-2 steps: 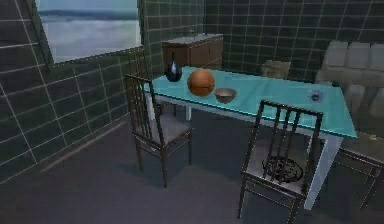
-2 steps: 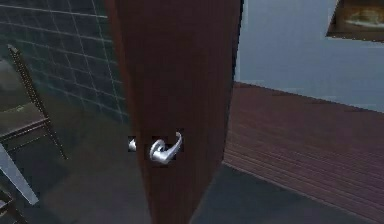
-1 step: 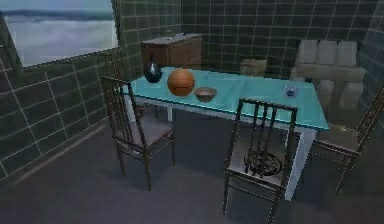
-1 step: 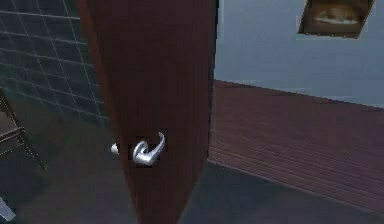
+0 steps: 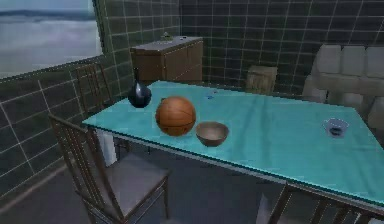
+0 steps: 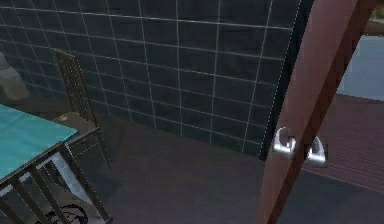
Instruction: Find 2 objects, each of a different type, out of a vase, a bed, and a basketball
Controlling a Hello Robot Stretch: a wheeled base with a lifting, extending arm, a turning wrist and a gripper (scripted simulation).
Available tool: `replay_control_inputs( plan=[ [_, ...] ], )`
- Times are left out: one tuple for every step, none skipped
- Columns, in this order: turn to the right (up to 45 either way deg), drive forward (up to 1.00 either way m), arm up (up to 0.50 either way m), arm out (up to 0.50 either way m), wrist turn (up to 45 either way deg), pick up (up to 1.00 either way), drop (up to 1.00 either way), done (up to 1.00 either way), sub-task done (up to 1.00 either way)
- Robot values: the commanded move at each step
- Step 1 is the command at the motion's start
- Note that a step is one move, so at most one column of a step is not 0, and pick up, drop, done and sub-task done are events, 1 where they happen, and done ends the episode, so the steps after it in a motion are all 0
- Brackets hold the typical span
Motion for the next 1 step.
replay_control_inputs(
  plan=[
    [0.0,0.0,0.0,0.0,0.0,0.0,0.0,1.0,0.0]
  ],
)
